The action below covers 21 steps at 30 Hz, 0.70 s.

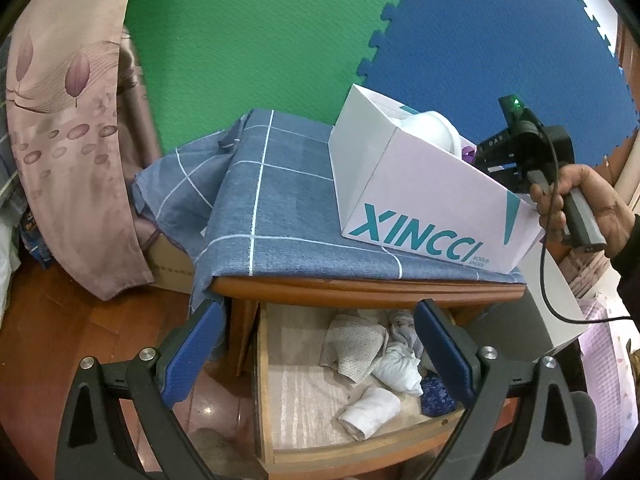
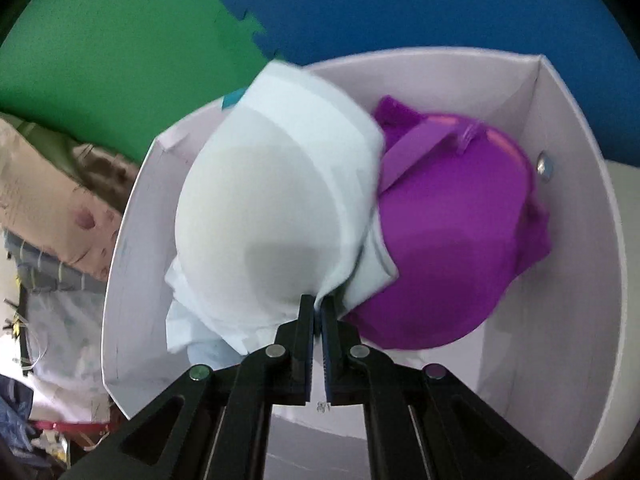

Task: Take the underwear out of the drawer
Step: 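Lift the white bra into the shoe box and open the right gripper, then withdraw the right tool from the shoe box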

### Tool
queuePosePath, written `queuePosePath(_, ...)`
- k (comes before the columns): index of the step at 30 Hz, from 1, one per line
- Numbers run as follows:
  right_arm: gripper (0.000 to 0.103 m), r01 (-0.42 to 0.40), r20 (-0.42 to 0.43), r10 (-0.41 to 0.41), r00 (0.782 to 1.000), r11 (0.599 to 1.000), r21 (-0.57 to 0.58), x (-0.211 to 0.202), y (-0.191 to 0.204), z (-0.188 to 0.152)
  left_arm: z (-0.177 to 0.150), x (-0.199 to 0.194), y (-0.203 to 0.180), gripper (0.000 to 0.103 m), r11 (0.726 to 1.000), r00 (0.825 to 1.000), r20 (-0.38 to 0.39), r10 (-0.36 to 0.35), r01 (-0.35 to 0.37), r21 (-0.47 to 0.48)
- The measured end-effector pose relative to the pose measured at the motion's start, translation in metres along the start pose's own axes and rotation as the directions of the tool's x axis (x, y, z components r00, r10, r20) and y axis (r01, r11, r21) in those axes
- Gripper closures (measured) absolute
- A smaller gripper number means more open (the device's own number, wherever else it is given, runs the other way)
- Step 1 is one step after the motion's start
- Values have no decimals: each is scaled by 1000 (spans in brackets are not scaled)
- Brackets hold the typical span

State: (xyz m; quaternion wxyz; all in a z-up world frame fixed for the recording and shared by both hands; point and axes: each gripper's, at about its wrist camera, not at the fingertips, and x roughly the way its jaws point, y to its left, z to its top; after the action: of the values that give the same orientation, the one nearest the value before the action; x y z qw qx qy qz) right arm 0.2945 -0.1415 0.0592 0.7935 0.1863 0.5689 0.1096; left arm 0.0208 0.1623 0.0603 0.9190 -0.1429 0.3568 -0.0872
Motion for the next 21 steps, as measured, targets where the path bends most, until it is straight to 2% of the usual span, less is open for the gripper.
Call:
queuePosePath(4, 92, -11, 10, 11, 1000, 1000, 14, -6, -6, -8, 0, 1, -1, 8, 1000, 1000, -1, 3, -3, 1)
queuePosePath(7, 90, -11, 110, 13, 994, 1000, -14, -29, -9, -23, -1, 1, -4, 8, 1000, 1000, 0, 10, -10, 12)
queuePosePath(9, 87, -32, 191, 38, 981, 999, -35, -49, -11, -36, -2, 2, -6, 8, 1000, 1000, -2, 16, -16, 21)
queuePosePath(11, 87, -62, 298, 74, 952, 997, -49, -75, -18, -59, -3, 3, -8, 8, 999, 1000, -3, 23, -23, 32)
queuePosePath(12, 87, -86, 360, 103, 927, 994, -63, -90, -21, -73, -3, 3, -10, 8, 999, 1000, -3, 28, -27, 38)
queuePosePath(17, 86, -177, 513, 219, 830, 976, -131, -128, -39, -144, -4, 5, -17, 8, 997, 999, -5, 45, -44, 71)
queuePosePath(19, 86, -181, 542, 230, 808, 973, -144, -133, -52, -181, -5, 5, -20, 8, 995, 999, -6, 51, -51, 86)
queuePosePath(21, 86, -166, 548, 211, 809, 977, -132, -134, -64, -202, -6, 6, -26, 8, 992, 998, -4, 63, -62, 107)
